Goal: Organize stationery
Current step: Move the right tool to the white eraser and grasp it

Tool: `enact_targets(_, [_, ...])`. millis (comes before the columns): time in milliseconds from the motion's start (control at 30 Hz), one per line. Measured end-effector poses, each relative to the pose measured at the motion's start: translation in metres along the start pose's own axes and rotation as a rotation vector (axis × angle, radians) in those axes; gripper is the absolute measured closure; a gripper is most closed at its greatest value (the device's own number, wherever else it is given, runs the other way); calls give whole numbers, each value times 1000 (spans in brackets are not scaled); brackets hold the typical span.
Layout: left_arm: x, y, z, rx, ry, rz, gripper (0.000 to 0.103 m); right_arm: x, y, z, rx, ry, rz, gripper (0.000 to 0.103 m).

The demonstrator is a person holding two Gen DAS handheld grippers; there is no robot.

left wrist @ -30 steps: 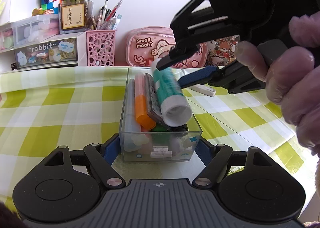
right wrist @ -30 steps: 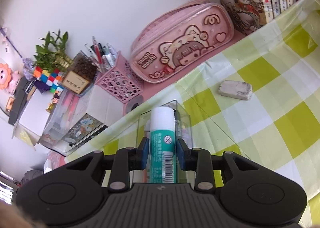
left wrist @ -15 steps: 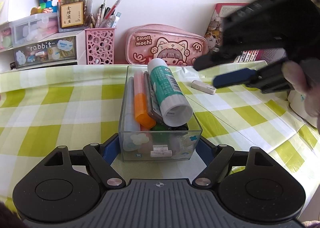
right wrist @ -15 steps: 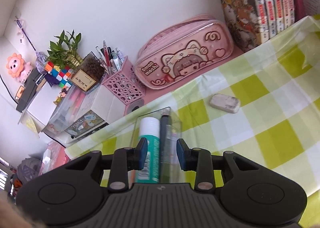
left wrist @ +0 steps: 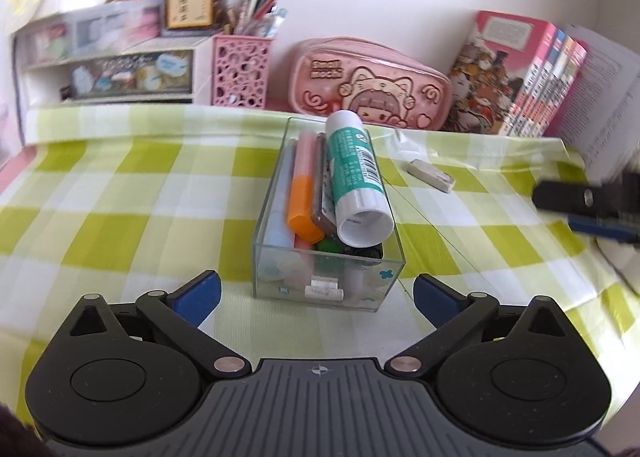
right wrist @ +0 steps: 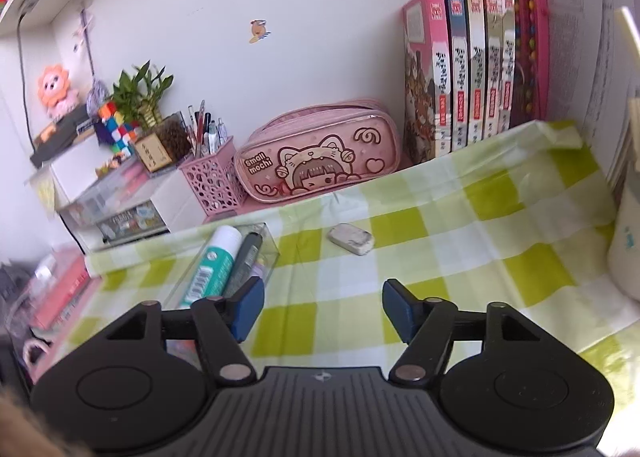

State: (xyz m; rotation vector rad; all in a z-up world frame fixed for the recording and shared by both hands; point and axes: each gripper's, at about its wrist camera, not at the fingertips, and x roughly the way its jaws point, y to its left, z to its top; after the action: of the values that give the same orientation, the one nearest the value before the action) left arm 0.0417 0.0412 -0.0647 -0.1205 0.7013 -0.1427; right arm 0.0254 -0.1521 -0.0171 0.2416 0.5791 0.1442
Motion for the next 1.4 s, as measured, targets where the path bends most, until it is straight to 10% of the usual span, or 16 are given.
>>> enact_targets(467, [-26,-14,-1,-14,20,119,5,-14,0,-10,-100,14,-38,10])
enact_targets(633, [-15,-13,1,16,-61,128,5,28,-3,10,-246,-8,109,10])
enact_targets(800, [-7,-16,3,24,-115,94,5,97,-7,30,-342,60,21,10])
enact_targets(1100, [10,-7,1,2,-109,3,15,153,-27,35,-305,91,-12,32])
enact_targets(1233, [13,2,-2,-52,-107,-40,20,155,-19,36,-317,79,1,61])
enact_targets(1400, [12,9,-2,-71,-109,-66,24,150,-9,36,-274,101,33,62])
